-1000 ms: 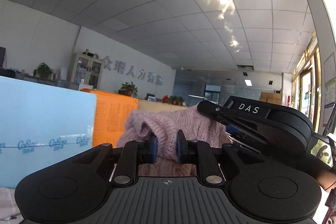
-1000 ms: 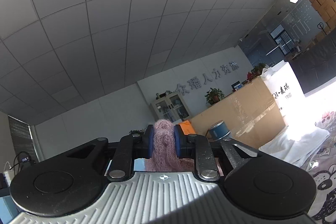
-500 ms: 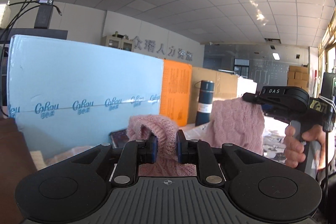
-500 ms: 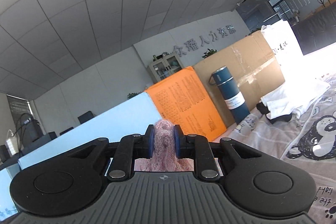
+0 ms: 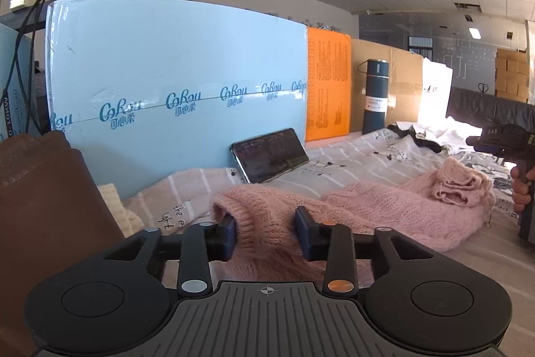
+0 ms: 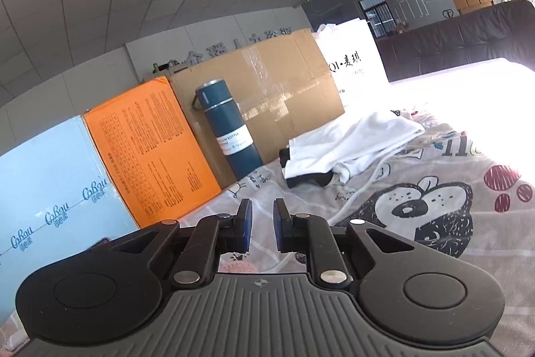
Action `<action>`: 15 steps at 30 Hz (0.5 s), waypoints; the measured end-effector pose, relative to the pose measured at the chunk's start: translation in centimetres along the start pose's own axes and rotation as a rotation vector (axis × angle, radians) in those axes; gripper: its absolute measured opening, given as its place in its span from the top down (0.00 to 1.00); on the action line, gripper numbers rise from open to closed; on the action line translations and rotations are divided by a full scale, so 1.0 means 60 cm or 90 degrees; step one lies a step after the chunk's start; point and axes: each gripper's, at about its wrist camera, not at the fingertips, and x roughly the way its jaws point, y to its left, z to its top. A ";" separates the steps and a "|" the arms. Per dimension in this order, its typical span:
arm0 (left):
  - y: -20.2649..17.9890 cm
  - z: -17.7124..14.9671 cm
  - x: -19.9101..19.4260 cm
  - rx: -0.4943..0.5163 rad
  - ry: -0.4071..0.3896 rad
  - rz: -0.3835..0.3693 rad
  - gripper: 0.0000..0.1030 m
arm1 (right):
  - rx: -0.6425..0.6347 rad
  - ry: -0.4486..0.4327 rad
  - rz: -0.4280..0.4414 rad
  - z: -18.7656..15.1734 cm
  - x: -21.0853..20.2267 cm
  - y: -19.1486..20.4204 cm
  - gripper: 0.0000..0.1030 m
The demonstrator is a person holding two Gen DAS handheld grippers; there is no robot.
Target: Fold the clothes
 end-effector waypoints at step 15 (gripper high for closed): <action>0.005 -0.016 0.019 0.042 0.050 0.056 0.08 | -0.228 0.107 0.242 -0.024 -0.037 0.090 0.02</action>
